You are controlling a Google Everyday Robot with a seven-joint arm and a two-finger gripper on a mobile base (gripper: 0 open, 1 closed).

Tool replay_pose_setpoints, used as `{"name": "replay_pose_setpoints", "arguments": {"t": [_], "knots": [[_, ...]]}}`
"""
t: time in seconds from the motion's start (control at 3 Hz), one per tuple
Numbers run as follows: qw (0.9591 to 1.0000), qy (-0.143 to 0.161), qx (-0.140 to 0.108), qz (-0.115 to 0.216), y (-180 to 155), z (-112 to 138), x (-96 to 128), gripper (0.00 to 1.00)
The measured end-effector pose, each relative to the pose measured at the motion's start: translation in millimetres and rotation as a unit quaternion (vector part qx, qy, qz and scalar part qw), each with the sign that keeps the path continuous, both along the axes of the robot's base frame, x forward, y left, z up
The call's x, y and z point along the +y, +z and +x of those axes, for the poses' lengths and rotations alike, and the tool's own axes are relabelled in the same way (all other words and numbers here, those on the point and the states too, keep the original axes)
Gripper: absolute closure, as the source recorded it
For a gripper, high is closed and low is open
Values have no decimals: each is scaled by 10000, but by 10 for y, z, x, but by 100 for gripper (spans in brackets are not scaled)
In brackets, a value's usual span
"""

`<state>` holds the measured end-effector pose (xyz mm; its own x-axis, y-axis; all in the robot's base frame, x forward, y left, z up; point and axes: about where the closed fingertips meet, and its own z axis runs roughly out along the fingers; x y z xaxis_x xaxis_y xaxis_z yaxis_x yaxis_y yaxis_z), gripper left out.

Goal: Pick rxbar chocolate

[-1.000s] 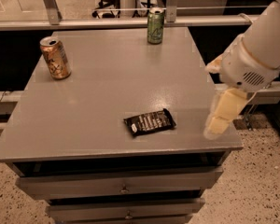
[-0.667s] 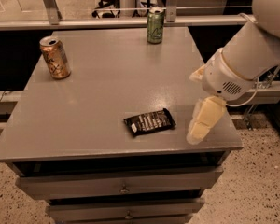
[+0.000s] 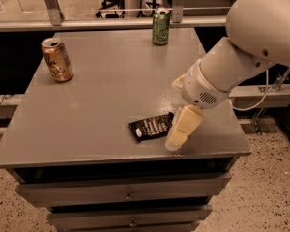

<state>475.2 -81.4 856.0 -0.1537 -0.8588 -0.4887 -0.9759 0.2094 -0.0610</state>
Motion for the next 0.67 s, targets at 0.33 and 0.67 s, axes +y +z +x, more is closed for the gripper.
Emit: {"name": "replay_pose_setpoints", "arguments": {"t": [0.33,0.67], "knots": [[9999,-86,38,47,-156,2,99,0],[9998,-189,97,54,-268,-11,106,0]]}}
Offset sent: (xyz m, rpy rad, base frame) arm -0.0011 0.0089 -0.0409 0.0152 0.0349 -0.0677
